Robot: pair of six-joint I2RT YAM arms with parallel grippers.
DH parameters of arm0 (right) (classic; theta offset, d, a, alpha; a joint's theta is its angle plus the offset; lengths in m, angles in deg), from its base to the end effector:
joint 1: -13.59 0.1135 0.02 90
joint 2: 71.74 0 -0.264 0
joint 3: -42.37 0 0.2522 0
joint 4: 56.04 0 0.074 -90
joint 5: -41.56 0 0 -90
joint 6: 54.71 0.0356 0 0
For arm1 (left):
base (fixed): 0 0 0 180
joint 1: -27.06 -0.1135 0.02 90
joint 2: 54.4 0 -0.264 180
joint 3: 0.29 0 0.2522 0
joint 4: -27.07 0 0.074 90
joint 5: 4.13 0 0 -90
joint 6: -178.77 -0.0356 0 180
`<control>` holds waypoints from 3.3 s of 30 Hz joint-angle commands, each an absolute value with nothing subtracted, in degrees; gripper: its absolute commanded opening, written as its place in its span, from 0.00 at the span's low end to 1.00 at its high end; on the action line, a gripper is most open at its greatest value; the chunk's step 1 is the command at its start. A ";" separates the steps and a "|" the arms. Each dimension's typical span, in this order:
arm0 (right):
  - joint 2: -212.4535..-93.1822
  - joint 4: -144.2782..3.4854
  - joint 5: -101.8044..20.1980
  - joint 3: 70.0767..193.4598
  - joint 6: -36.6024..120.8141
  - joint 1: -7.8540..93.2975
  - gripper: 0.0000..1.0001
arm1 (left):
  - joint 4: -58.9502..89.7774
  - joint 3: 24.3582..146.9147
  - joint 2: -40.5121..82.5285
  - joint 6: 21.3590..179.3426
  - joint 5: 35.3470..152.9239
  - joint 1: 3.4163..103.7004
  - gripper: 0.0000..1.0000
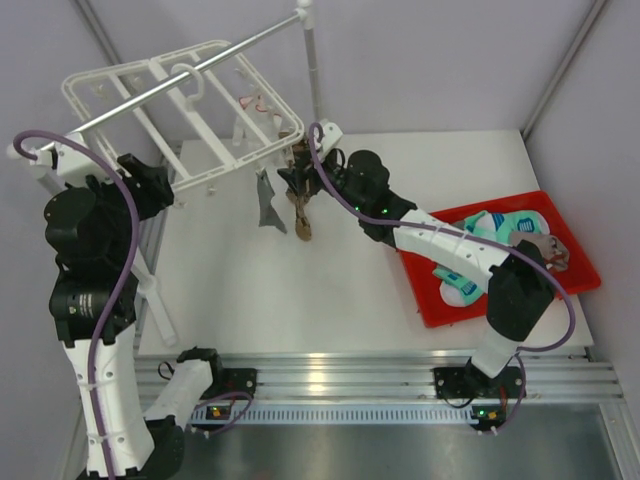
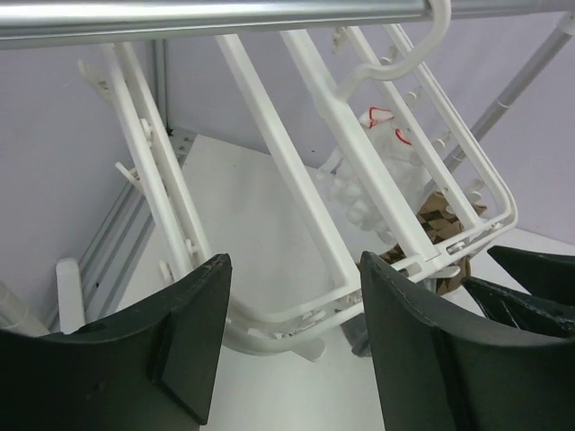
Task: Clip the socks to the hanger
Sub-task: Rotate the hanger at the clothesline.
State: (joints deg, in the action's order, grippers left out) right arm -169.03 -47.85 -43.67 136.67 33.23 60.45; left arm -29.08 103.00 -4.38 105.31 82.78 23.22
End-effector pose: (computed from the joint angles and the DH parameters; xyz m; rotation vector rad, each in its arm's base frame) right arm 0.2812 0.3044 0.3721 -0.6914 1.3527 0.6918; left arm 0.1102 0.0093 0.5124 -0.3279 1.5890 -0.1271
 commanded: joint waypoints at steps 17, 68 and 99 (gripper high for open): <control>-163.85 -48.27 -33.87 136.21 30.72 58.68 0.60 | -28.18 97.23 -5.09 108.98 81.21 22.05 0.57; -167.01 -49.06 -34.83 144.90 7.80 69.32 0.56 | -13.41 90.81 2.99 121.82 106.00 23.89 0.24; -177.56 -55.21 -42.73 154.57 -7.95 60.97 0.45 | -24.48 107.33 -1.49 106.18 72.70 23.28 0.70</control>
